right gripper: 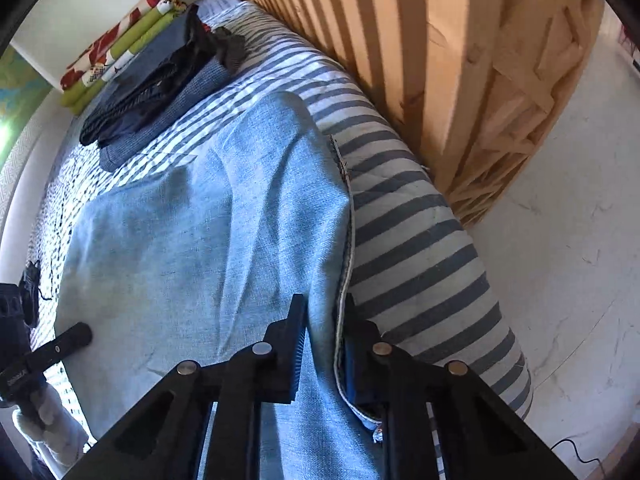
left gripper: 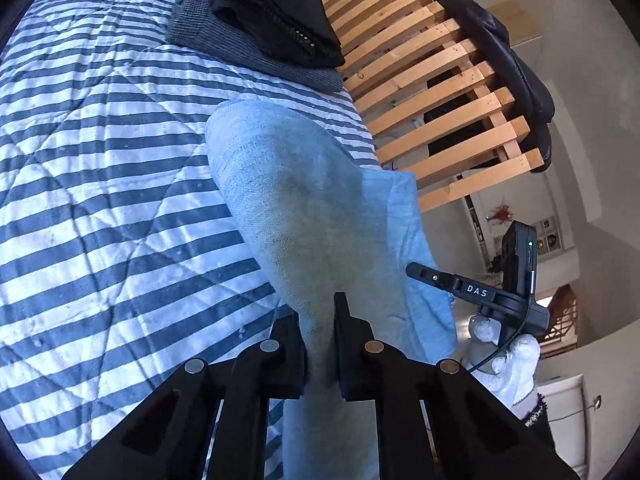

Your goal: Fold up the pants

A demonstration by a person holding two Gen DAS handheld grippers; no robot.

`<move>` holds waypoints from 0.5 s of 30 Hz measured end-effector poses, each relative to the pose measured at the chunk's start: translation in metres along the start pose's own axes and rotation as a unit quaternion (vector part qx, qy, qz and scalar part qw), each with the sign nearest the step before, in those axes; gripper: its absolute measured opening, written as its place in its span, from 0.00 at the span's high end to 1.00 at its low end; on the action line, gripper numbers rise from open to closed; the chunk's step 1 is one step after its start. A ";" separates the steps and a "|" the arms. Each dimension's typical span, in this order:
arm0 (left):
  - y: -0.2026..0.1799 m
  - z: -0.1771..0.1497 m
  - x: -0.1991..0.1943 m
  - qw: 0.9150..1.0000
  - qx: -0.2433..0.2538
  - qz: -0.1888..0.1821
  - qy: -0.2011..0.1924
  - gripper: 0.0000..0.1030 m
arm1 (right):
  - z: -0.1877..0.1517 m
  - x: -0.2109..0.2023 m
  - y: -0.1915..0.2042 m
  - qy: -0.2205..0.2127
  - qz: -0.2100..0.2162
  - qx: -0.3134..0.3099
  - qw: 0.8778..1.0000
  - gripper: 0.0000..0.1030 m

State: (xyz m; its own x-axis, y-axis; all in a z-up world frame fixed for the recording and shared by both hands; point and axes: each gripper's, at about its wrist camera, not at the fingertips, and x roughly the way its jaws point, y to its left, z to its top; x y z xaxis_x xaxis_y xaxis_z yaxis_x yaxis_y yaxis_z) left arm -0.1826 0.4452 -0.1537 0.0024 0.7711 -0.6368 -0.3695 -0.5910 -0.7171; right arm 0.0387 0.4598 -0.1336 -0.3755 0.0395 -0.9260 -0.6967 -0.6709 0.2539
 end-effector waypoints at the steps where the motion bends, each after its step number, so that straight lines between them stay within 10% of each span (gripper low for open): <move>1: 0.006 -0.001 -0.009 1.000 -0.007 -0.001 -0.005 0.90 | -0.001 0.000 0.007 0.005 0.008 -0.002 1.000 0.88; 15: 0.140 -0.015 -0.211 0.990 -0.082 0.071 -0.090 0.91 | -0.096 0.035 0.200 0.081 0.102 -0.055 0.990 0.89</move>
State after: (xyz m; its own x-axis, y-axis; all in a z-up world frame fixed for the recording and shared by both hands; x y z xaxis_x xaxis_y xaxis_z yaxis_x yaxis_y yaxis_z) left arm -0.2210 0.1962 -0.1241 -0.2098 0.6979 -0.6848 -0.1979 -0.7162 -0.6692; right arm -0.0553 0.2563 -0.1419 -0.3926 -0.2184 -0.8934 -0.5419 -0.7299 0.4166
